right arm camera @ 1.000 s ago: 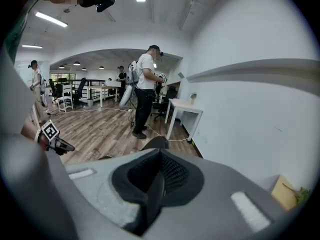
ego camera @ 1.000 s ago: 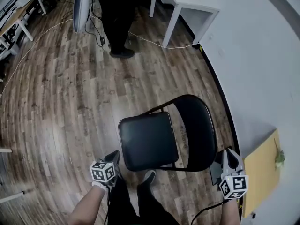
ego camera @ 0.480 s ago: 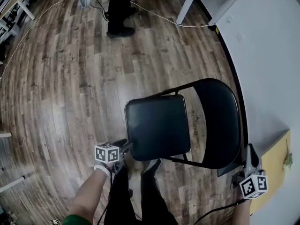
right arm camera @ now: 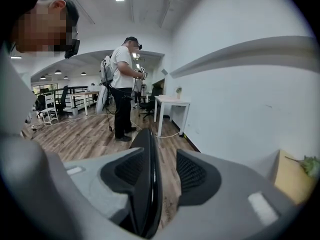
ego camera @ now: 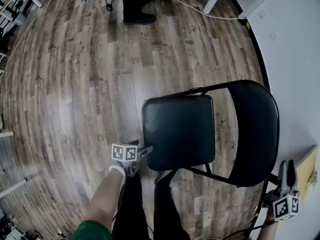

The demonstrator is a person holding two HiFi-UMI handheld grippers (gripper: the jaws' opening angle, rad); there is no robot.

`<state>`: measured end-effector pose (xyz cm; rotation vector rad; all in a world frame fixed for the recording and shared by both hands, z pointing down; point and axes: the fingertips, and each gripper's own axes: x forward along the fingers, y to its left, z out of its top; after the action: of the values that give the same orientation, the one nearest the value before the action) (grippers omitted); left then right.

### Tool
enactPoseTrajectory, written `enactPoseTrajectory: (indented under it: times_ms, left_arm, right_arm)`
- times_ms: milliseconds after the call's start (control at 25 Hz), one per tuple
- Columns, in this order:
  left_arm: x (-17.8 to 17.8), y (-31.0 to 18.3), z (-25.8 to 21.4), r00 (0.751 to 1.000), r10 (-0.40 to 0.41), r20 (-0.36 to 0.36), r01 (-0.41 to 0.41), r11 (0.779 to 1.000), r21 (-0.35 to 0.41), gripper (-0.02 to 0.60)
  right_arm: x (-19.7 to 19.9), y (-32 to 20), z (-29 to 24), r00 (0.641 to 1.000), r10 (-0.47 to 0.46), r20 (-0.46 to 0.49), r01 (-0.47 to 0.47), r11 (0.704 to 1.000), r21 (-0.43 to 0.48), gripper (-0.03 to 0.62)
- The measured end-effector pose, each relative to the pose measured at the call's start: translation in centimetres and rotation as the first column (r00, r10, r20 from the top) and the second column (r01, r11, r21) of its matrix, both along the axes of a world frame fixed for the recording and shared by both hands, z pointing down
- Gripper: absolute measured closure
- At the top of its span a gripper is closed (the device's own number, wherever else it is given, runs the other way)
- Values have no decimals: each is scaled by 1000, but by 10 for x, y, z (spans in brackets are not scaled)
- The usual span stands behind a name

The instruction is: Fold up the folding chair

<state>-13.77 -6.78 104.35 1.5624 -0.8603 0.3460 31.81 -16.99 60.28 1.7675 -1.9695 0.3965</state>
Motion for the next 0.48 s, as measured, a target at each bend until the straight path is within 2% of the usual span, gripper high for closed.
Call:
enactPoseTrajectory:
  times_ms: [160, 320, 480]
  left_arm:
    - [6, 14, 31, 994, -24, -105, 17, 998, -68, 155]
    - [21, 31, 46, 968, -24, -250, -4, 994, -109, 140]
    - [27, 23, 54, 959, -37, -283, 9, 995, -99, 135]
  right_arm:
    - [-11, 1, 18, 999, -42, 18, 42, 998, -47, 357]
    - [-14, 0, 40, 998, -59, 16, 60, 995, -83, 332]
    - [-7, -5, 60, 999, -22, 40, 26, 992, -126, 297]
